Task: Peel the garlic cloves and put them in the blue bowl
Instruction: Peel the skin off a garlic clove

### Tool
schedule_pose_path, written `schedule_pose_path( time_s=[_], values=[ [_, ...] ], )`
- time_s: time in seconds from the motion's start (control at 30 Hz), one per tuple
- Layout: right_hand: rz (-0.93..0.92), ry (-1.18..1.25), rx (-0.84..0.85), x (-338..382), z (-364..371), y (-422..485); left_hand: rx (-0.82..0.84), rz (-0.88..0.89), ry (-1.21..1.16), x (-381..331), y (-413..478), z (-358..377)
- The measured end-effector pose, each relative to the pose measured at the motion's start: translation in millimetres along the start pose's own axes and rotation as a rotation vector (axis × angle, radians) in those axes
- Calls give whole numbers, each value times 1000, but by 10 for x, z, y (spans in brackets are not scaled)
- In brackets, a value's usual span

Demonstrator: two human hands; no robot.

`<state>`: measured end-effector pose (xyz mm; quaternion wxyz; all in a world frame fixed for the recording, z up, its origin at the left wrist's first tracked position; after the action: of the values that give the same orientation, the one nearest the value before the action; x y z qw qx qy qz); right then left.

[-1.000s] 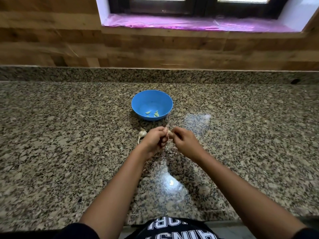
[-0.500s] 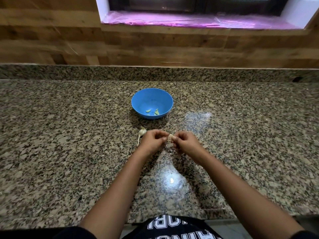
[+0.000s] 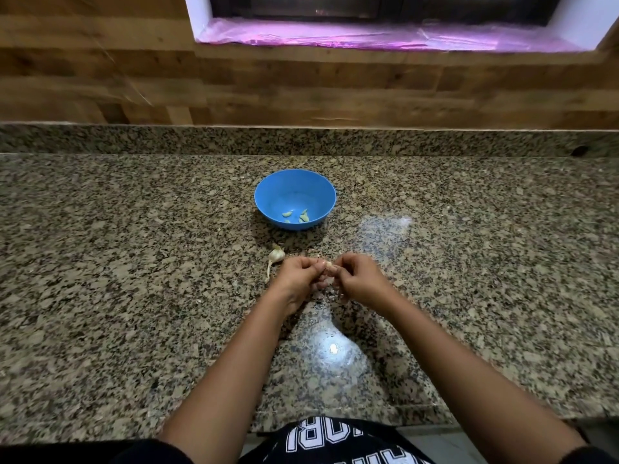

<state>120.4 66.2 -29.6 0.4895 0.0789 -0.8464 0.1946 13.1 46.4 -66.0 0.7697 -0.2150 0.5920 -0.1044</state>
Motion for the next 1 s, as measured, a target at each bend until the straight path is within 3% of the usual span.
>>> schedule_pose_path(
  time_s=[0.1, 0.3, 0.4, 0.57, 0.67, 0.77, 1.0],
  values=[
    [-199, -372, -146, 121, -48, 6, -88, 27, 130, -14, 40, -44],
    [-423, -463, -270, 207, 1, -74, -192, -1, 47, 62, 19, -70],
    [-315, -231, -227, 101, -59, -24, -155, -20, -45, 63, 10, -74],
    [20, 485, -15, -155, 35, 35, -81, 17, -130, 37, -32, -43],
    [112, 672, 22, -189, 92, 21, -112, 141, 77, -14, -14, -62],
    [149, 668, 21, -221, 73, 20, -154, 257, 365, -120, -30, -100],
    [111, 462, 12, -171, -7, 31, -129, 323, 376, -217, -56, -47]
  ],
)
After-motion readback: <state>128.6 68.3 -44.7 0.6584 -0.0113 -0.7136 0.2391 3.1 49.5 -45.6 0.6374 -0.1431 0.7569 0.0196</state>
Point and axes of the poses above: each hand's wrist, its own y-axis towards the middle knuckle, its own z-axis out of the palm, x = y × z, the point moved 9 cm from there along y, towards the middle knuckle, and after that the axes turned 2 degrees about -x, right-handed, at the moved point
